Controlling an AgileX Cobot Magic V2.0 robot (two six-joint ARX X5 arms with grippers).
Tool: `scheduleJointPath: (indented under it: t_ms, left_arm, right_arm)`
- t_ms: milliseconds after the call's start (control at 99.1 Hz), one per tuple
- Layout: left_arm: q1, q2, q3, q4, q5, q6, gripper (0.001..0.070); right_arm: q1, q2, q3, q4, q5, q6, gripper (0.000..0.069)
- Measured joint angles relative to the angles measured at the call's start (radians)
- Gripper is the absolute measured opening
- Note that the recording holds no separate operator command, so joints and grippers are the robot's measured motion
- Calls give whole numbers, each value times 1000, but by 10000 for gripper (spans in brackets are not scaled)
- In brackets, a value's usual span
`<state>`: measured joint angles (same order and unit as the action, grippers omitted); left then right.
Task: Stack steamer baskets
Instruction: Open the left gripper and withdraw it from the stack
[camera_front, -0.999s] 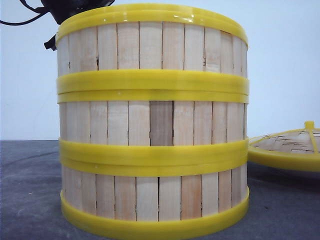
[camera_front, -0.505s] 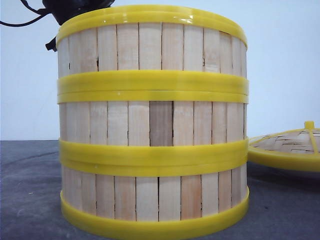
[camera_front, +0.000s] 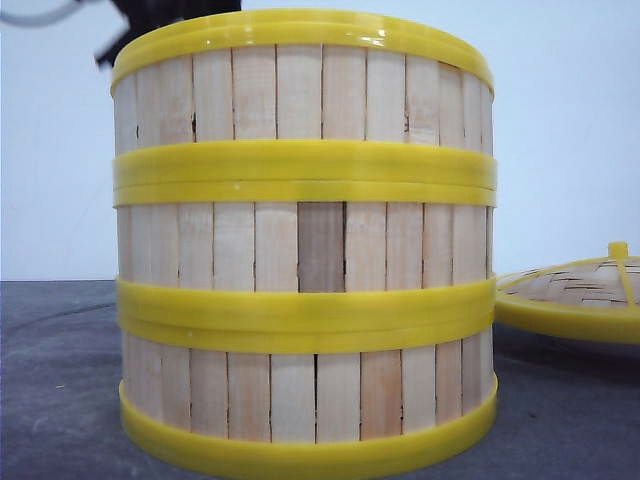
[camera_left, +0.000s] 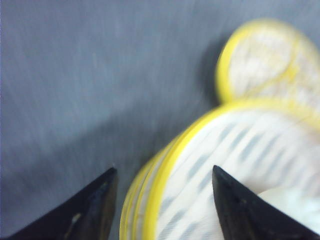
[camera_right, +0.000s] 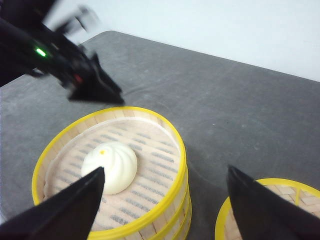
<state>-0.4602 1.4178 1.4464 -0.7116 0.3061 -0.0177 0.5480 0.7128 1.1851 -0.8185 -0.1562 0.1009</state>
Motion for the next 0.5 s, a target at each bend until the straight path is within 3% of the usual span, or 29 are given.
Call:
scheduleJointPath:
  t_ms: [101, 313, 505]
  left_arm:
    - [0, -121, 9, 51, -35, -8, 358]
    - [0, -311, 17, 29, -197, -13, 358]
    - [0, -420, -12, -31, -229, -13, 358]
  right_arm:
    - [0, 0, 0, 0, 16, -2, 481]
    - [0, 0, 0, -2, 106, -7, 481]
    - [0, 0, 0, -4, 166, -7, 481]
